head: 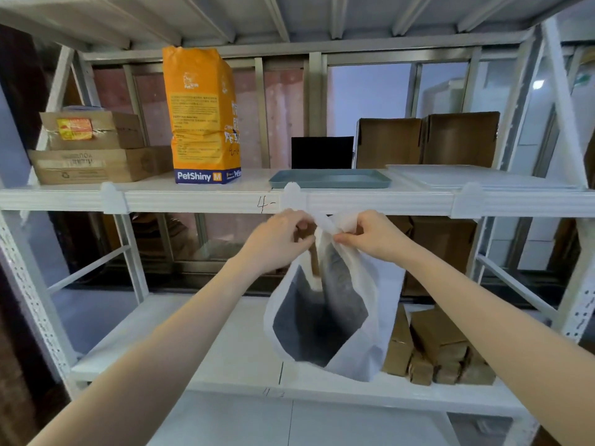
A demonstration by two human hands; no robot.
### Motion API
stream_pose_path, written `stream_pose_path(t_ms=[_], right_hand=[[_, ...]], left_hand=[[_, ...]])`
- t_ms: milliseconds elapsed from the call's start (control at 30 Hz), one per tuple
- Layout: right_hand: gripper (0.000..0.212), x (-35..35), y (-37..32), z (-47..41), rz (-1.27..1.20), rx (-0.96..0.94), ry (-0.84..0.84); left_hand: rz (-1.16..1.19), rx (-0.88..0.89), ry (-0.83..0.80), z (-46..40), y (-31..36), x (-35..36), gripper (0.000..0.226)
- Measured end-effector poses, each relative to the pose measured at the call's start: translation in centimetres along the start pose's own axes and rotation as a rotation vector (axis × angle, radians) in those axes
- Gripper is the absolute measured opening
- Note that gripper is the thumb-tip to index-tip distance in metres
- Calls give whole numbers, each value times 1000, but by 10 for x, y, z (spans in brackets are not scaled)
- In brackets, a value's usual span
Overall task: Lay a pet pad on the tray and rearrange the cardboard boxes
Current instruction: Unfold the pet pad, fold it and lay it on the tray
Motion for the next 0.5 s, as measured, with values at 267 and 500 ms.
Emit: stream_pose_path(t_ms=[267, 500], right_hand=[[33, 0, 6, -4, -8, -31, -70], [31, 1, 18, 1, -106, -15, -118]], left_hand=[[-21, 53, 9, -17, 6, 21, 40], [6, -7, 67, -20, 4, 17, 16]])
Point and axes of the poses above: each hand's wrist, its own z-axis away from the middle knuckle, its own x-axis out of the palm, y = z × x, the point moved 3 cm from there along -z, towards the middle knuckle, and after that the axes turned 8 degrees about z, right-handed, at the moved point
